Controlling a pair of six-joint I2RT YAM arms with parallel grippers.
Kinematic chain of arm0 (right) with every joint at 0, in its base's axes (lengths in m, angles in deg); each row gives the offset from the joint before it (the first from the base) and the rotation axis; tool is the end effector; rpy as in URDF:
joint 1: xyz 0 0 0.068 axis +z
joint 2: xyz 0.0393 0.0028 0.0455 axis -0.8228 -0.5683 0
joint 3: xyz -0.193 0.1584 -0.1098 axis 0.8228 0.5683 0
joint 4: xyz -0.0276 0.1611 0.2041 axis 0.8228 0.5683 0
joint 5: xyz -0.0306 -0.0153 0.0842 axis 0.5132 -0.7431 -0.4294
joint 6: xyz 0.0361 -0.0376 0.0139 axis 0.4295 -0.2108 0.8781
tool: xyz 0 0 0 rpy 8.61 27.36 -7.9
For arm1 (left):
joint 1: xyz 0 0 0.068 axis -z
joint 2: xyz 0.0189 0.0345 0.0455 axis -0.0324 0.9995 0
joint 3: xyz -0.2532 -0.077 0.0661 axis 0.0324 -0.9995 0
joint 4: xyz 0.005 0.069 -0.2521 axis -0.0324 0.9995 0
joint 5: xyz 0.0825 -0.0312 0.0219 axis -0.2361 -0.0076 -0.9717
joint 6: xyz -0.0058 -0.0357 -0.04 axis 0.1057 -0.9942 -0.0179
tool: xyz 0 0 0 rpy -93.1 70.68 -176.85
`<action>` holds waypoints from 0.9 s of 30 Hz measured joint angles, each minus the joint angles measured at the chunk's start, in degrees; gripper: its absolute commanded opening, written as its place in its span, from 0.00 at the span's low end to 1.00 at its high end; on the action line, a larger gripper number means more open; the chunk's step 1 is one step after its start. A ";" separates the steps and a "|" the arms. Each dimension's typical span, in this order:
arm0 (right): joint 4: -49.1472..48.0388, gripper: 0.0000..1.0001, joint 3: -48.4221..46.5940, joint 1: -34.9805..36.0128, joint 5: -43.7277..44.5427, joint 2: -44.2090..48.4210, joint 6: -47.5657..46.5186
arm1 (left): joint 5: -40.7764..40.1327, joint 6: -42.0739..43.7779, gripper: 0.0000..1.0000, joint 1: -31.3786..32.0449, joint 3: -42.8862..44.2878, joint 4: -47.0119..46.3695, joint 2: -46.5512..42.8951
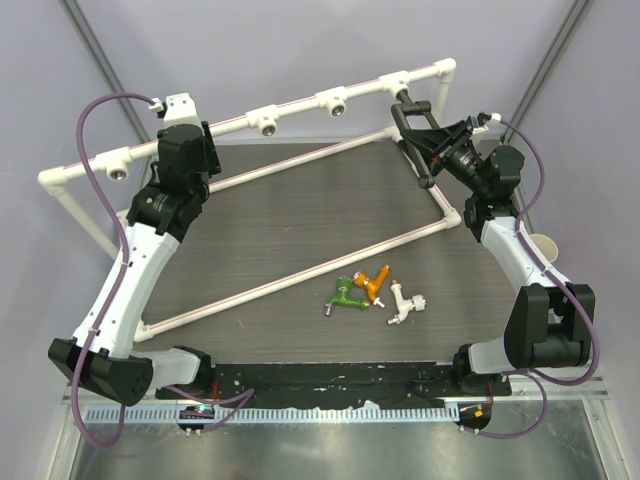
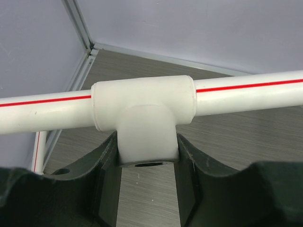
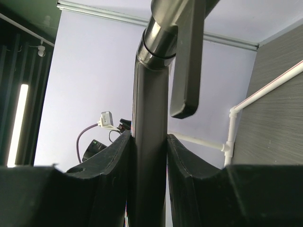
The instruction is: Install the water faucets
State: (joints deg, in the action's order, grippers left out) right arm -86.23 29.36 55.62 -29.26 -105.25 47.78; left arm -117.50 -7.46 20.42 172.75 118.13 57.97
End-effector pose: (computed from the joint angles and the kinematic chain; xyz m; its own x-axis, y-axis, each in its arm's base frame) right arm 0.3227 0.0257 0.3641 -0.6558 0.7312 -0.1879 -0.2778 -0.0023 0.9606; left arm 0.2582 -0.0668 0.4470 -0.2229 -0.1286 -0.9663 -0.2653 0.9618 -0.0668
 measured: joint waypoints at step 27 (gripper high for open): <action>-2.23 0.55 -3.15 -2.73 3.89 0.00 -3.78 | 0.63 0.00 0.00 0.04 -0.13 1.95 -1.01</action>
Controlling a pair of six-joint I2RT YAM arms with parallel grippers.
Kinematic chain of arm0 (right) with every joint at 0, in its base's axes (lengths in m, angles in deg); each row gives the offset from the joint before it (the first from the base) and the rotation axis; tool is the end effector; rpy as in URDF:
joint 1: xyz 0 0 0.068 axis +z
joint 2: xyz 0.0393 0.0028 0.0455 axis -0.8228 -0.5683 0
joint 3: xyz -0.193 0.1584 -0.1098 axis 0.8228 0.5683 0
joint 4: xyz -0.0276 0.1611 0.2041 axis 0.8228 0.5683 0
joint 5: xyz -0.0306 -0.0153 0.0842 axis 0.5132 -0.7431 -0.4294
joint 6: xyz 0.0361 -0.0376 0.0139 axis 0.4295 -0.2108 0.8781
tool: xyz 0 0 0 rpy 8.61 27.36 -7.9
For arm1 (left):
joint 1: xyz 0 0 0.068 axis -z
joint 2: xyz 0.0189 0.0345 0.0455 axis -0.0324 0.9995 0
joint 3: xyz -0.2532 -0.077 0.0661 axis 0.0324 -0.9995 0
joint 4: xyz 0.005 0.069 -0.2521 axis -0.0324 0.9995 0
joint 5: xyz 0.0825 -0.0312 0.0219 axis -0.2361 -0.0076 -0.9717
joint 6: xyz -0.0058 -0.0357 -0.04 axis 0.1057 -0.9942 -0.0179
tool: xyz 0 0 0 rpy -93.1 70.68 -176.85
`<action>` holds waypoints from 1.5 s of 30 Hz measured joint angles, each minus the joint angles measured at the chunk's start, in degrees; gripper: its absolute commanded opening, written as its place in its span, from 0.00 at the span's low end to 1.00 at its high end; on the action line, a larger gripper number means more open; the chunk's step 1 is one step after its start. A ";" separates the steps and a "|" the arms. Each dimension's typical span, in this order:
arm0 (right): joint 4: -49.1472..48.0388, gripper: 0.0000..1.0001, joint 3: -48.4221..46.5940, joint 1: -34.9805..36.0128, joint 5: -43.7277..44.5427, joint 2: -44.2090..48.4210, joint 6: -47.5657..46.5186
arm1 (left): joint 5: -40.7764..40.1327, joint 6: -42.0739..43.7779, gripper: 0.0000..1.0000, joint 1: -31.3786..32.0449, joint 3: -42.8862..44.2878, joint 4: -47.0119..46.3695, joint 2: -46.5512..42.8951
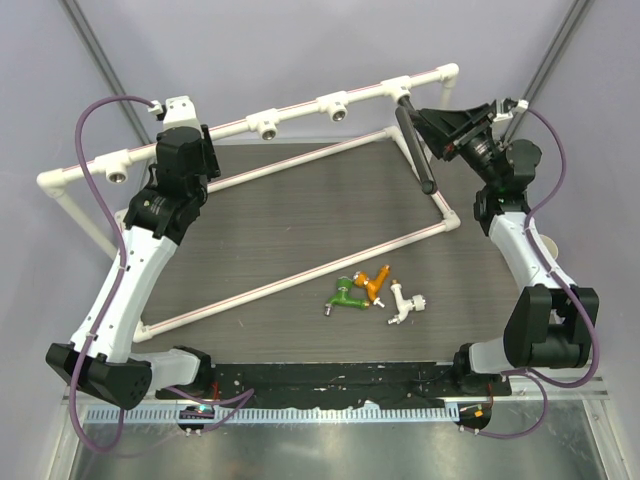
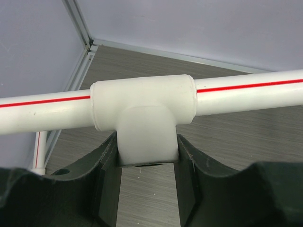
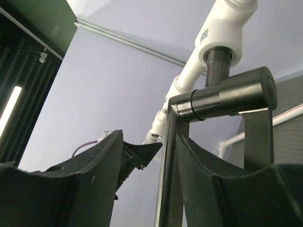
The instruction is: Install the water faucets
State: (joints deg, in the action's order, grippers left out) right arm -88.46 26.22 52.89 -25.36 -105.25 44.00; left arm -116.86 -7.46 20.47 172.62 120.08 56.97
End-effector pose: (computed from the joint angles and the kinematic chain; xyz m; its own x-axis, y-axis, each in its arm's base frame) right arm 0.3236 0.0085 0.3872 -0.5246 0.8004 -0.2900 -0.4018 0.0676 0.9132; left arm 0.2518 -0.0653 0.4470 -0.2426 -0.1232 -0.9623 -0.2554 0.9650 -0.0592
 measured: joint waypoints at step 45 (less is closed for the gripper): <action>62.16 0.78 -2.71 38.07 57.83 30.40 -107.21 | 1.86 -0.24 0.00 -0.96 -0.02 0.26 -0.31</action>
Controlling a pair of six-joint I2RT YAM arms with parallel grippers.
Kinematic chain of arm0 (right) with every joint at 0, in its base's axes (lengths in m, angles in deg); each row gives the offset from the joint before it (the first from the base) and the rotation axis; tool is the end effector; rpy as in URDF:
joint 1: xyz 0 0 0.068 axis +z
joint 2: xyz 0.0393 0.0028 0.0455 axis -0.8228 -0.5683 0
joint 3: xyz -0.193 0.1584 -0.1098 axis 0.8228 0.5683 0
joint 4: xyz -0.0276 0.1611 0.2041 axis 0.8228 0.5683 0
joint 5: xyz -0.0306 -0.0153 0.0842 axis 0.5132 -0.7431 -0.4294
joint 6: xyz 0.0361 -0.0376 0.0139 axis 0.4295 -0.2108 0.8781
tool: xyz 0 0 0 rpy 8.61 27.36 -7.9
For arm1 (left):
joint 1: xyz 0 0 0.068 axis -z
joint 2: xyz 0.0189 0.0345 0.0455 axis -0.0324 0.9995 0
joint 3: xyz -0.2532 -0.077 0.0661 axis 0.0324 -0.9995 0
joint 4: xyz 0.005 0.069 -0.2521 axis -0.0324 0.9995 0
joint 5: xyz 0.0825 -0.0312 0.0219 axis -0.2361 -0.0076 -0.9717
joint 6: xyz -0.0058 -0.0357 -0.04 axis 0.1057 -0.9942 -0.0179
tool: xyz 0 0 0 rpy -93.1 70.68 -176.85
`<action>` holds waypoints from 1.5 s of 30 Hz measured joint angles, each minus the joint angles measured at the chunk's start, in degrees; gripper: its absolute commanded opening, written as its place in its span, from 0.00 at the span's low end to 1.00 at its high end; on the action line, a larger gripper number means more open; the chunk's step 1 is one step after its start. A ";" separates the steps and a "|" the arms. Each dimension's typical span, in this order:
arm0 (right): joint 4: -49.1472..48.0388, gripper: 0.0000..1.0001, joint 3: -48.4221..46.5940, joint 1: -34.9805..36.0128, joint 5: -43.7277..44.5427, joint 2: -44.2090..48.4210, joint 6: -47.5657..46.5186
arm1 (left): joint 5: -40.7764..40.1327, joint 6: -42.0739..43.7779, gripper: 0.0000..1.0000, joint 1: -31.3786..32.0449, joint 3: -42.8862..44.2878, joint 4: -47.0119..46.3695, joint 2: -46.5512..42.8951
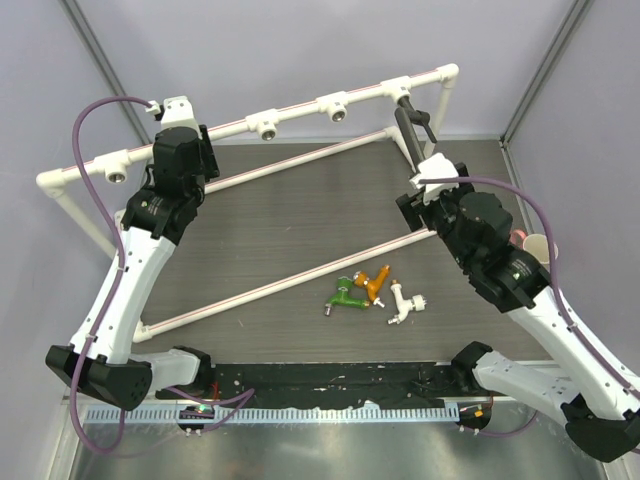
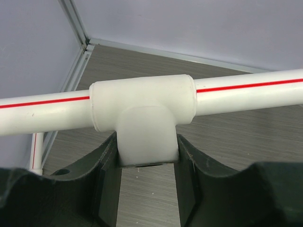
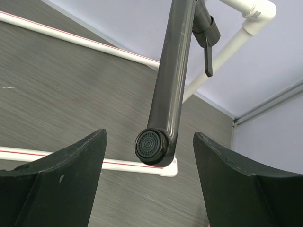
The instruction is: Install the water faucets
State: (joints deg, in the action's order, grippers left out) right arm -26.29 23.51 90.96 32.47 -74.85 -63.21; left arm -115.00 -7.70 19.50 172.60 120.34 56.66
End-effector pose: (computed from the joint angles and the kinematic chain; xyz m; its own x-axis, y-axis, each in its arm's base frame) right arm 0.1543 0.0964 0.4194 0.0038 -0.4123 -0.9111 -0.3074 0.8665 -0.3934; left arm 0.2513 -0.0616 0.4476 -0.2459 -0.1332 -0.9601 -0.2432 0.9673 -0.0719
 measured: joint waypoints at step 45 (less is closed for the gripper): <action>3.19 0.01 -14.32 -12.87 -1.90 -10.86 35.71 | 1.44 -0.24 0.00 -0.90 -0.83 -2.27 -0.09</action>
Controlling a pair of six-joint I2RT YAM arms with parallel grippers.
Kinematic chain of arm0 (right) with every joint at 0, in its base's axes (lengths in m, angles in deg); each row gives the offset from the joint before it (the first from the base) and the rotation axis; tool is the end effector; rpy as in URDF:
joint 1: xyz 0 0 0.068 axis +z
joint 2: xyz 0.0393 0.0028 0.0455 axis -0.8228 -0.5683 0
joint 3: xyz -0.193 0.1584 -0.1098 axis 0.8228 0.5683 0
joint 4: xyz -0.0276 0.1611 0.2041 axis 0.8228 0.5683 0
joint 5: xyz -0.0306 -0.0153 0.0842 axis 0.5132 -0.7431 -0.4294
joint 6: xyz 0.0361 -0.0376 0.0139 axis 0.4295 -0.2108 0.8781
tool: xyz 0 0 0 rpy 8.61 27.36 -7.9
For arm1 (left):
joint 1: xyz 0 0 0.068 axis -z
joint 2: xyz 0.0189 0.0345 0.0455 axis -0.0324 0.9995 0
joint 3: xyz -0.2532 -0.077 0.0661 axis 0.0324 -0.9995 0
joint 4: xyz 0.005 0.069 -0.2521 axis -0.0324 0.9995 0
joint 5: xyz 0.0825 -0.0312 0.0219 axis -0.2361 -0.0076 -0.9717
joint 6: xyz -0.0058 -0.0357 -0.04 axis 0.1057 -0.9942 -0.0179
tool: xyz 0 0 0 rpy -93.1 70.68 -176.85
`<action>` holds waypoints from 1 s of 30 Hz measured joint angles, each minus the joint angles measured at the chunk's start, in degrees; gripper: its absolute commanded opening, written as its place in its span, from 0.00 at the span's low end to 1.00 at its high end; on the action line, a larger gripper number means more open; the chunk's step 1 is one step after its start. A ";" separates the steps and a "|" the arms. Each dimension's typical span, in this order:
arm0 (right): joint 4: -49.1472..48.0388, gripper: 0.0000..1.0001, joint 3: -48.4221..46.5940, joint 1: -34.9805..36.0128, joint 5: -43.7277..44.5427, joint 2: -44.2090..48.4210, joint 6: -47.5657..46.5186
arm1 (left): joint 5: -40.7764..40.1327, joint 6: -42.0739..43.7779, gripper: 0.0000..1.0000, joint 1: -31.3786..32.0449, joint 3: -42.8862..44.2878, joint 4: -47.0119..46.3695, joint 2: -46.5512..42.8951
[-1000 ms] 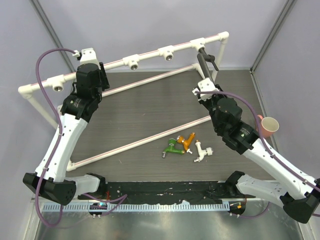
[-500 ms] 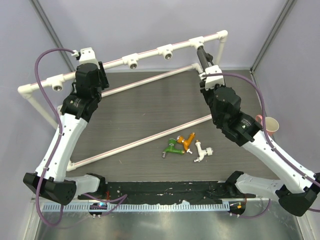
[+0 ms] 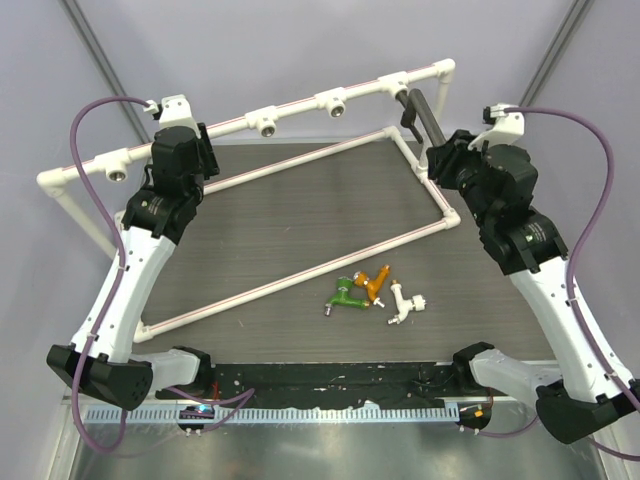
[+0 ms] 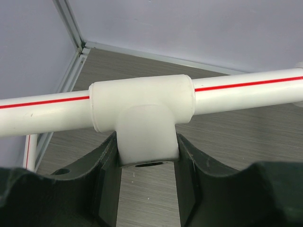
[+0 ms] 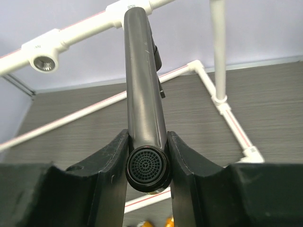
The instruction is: Install the water faucets
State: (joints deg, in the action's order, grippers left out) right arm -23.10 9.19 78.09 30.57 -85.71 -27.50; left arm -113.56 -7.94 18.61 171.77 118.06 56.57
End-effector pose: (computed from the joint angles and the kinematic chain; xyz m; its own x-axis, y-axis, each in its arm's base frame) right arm 0.2030 0.0738 0.4613 -0.1380 0.2071 -0.9685 -0.0679 0.9736 0.2178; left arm 0.2542 -0.0591 0.4471 -0.2235 -0.1498 -0.9631 -0.2340 0.9675 -0.0962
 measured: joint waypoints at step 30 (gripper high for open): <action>7.41 0.87 -9.03 -19.50 -20.98 -7.58 9.42 | 0.52 0.07 0.00 -0.07 -0.20 1.64 -1.07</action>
State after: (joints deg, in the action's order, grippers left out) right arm -15.69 0.16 58.59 9.58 -93.29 -18.08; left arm -113.04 -7.87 18.54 171.57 119.70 55.50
